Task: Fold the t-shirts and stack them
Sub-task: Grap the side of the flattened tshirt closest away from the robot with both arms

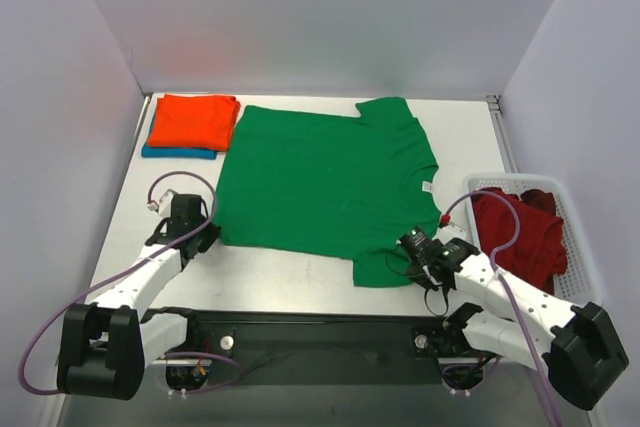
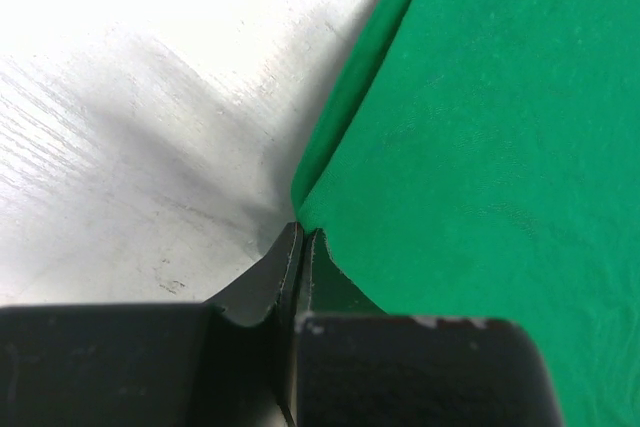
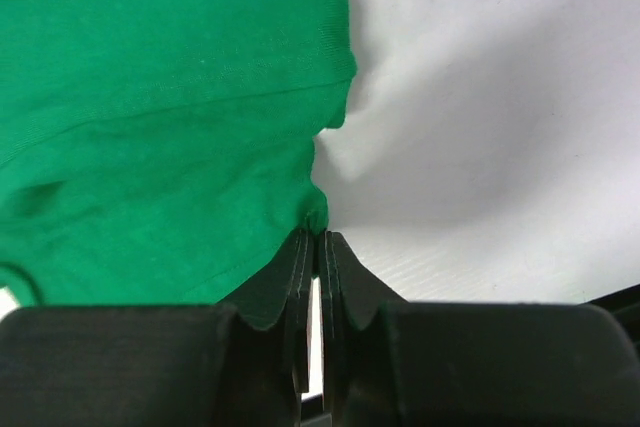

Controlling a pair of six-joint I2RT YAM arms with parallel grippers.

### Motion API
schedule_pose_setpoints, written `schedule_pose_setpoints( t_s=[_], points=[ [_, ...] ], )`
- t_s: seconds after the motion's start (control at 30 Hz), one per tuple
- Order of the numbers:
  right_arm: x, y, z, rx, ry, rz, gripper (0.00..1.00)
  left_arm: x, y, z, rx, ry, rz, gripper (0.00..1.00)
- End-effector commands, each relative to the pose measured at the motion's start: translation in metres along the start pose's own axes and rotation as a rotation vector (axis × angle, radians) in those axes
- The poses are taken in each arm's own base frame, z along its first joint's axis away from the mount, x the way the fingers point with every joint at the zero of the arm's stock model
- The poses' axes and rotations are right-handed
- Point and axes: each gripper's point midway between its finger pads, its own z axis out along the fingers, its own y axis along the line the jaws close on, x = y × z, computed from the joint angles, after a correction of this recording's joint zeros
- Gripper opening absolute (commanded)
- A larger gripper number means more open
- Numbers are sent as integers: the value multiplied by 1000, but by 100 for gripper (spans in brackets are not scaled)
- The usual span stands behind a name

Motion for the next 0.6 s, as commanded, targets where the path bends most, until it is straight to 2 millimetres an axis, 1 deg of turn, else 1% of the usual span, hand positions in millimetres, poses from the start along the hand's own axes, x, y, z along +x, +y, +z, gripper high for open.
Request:
schedule_pose_setpoints(
  t_s=[0.0, 0.03, 0.07, 0.1, 0.13, 0.2, 0.23, 0.3, 0.33, 0.4, 0.43, 0.47, 0.57],
  points=[
    [-2, -12, -14, 3, -8, -27, 0, -9, -1, -4, 0, -39, 18, 0],
    [-4, -9, -21, -38, -10, -25, 0, -10, 0, -5, -4, -42, 18, 0],
    [0, -13, -27, -47, 14, -28, 0, -10, 1, -5, -14, -42, 21, 0],
    [0, -12, -32, -69, 14, -24, 0, -13, -1, -7, -12, -47, 22, 0],
    [-1, -14, -40, -105, 10, -16, 0, -12, 1, -8, -25, -42, 24, 0],
    [-2, -13, -52, -154, 14, -8, 0, -16, -2, -11, -21, -52, 22, 0],
    [-2, -17, -58, -172, 13, -3, 0, -16, 0, -12, -30, -47, 24, 0],
    [-3, -17, -69, -198, 16, 3, 0, -19, -5, -18, -12, -55, 16, 0],
    [-2, -21, -74, -197, 23, 0, 0, -18, -4, -20, -15, -47, 16, 0],
    [-2, -23, -82, -209, 33, -5, 0, -21, -9, -27, 8, -54, 12, 0],
    [-1, -28, -84, -206, 35, -6, 0, -21, -9, -31, 7, -50, 13, 0],
    [-2, -28, -85, -212, 30, -5, 0, -22, -11, -34, 17, -53, 11, 0],
    [-17, -26, -90, -215, -35, -9, 0, -29, -16, -36, 20, -70, 8, 0]
  ],
)
